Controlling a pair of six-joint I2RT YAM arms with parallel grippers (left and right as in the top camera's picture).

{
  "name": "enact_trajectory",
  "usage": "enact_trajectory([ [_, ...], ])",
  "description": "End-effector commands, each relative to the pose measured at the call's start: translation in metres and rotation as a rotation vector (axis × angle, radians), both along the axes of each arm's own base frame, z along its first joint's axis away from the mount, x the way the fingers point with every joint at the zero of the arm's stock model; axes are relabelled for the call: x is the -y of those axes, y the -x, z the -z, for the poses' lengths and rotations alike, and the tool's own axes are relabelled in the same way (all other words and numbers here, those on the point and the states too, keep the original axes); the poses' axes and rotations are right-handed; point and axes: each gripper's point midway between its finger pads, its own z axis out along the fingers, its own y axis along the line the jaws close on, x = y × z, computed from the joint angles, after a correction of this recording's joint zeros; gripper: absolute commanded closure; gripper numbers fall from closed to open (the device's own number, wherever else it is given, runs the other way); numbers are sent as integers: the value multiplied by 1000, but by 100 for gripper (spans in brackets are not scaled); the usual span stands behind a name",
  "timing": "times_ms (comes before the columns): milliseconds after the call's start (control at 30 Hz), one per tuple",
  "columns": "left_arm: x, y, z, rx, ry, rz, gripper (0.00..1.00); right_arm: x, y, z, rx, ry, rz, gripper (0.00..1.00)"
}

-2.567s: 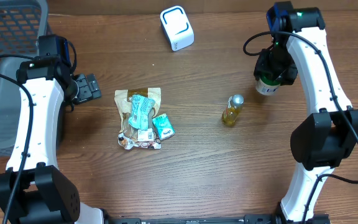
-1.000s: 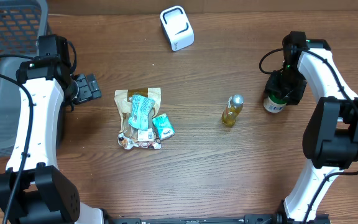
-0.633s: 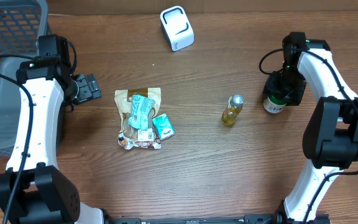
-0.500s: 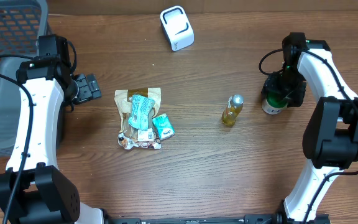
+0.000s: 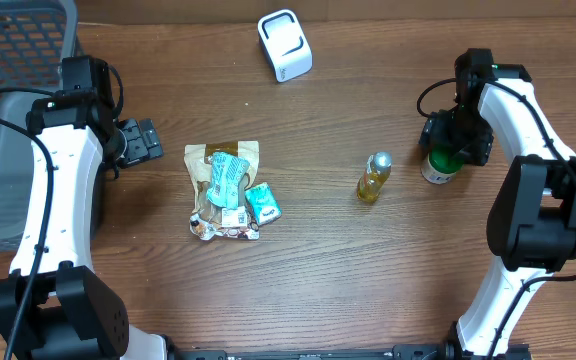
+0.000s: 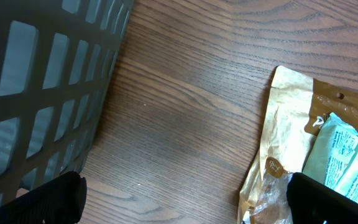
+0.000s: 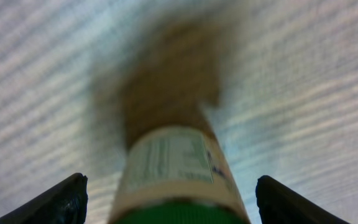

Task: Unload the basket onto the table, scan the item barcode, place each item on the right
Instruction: 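Open the right gripper and release the jar, lift away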

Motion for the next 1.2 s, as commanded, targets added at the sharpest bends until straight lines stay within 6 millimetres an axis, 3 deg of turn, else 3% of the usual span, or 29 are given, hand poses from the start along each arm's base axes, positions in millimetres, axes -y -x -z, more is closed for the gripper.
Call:
enact_trajectory([
  [0, -3, -3, -12, 32, -20, 6, 0, 5, -10, -4, 50, 28, -12, 11],
  [233, -3, -3, -12, 32, -20, 6, 0, 2, -36, -7, 157, 12, -13, 6],
  [433, -3, -3, -12, 32, -20, 6, 0, -35, -53, -12, 236, -195, -106, 2],
  [533, -3, -3, -12, 32, -20, 6, 0, -44, -58, -15, 263, -235, -130, 2],
  [700, -3, -3, -12, 32, -20, 6, 0, -52, -60, -15, 269, -239, -151, 2],
  [933, -3, -3, -12, 32, -20, 6, 0, -84, -57, -18, 275, -299, -289, 0],
  [1167, -3, -3, -12, 32, -20, 6, 1, -93, -53, -17, 258, -303, -307, 0],
])
